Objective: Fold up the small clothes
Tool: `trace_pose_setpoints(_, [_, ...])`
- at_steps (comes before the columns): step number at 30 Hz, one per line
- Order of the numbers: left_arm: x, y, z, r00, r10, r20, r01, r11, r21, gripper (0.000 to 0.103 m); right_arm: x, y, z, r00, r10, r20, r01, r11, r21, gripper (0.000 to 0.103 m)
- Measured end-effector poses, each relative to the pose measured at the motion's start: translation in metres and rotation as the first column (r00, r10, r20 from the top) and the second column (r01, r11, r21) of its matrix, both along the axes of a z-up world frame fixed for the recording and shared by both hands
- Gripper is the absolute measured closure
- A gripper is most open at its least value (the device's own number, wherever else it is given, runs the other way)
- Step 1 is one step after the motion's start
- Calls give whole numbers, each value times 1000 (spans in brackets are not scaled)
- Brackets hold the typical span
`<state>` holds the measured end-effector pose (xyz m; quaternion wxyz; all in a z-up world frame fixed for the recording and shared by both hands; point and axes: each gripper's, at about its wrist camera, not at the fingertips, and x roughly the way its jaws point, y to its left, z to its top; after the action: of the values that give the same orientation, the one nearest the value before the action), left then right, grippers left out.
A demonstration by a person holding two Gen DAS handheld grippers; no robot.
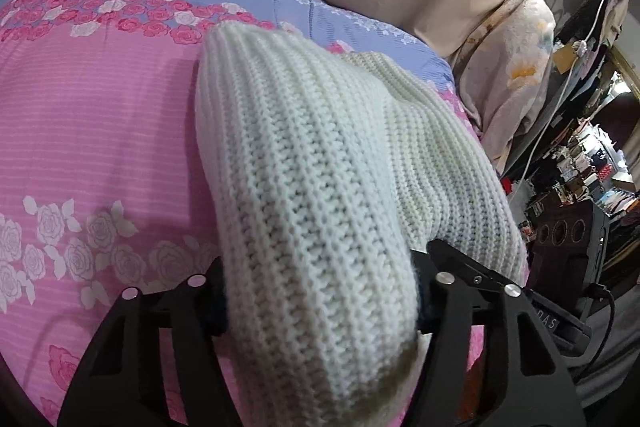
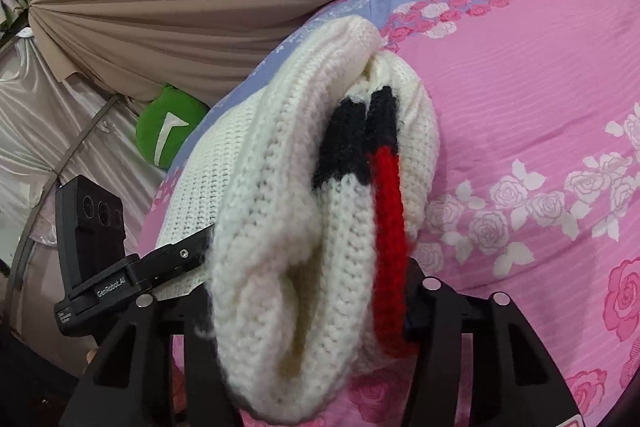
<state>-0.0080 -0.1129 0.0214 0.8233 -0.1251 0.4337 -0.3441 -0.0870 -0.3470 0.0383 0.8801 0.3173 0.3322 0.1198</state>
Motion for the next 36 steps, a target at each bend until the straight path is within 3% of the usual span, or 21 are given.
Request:
trace_pose_setpoints(4, [-4,14,31,998,-38,47,41,997,-66,50,-18,14,42,995,-12,103,17,999,-40,60])
trace_pose_setpoints(8, [-20,33,88,977,-65,202,89,990,-109,50,-36,31,100,968,-6,253,33,994,-103,60])
trace_pose_setpoints(10, [-28,47,119,955,-61,290,101,987,-127,50,-42,42,129,941,6,338,40,991,-129,60])
trace_pose_setpoints(13, [-37,72,162,903,-25,429,100,983,-151,49,-44,61,169,880,38,474,39,988,-152,60])
trace_pose_setpoints(15, [-36,90,181,867,15,498,66,987,-145,48,-31,78,185,851,61,522,30,986,-165,59])
trace_pose_setpoints(16, [-31,97,184,861,34,508,43,989,-139,46,-19,84,186,849,69,524,21,986,-165,58])
trace_pose_setpoints(18, [-6,113,176,869,79,489,-31,994,-106,40,21,99,171,880,96,465,-17,985,-171,50])
trace_pose_setpoints(20, [36,127,140,909,131,395,-117,991,-59,31,64,110,134,928,105,357,-42,983,-181,41])
trace_pose_setpoints(22, [74,142,91,947,176,269,-190,981,28,32,96,120,84,977,62,203,-13,972,-234,44])
trace_pose_setpoints(23, [89,153,61,954,224,201,-246,965,93,40,104,123,60,992,17,126,18,962,-272,47])
trace_pose_setpoints(25, [96,179,26,955,269,122,-284,949,134,44,100,121,40,995,17,102,8,972,-236,48])
trace_pose_setpoints(27, [90,199,22,954,282,104,-290,953,83,43,91,116,44,992,1,129,25,979,-203,48])
trace_pose_setpoints(30, [81,203,44,933,310,182,-328,941,79,42,97,119,70,985,20,170,19,974,-224,48])
trace_pose_setpoints(33, [87,192,55,941,278,196,-296,952,72,26,125,132,81,983,67,172,-19,964,-265,46])
trace_pose_setpoints(34, [90,186,55,944,271,187,-288,956,65,15,138,135,78,983,86,160,-39,959,-280,43])
trace_pose_setpoints(36, [111,183,45,953,270,140,-281,957,68,13,167,133,68,989,97,112,-63,958,-279,29])
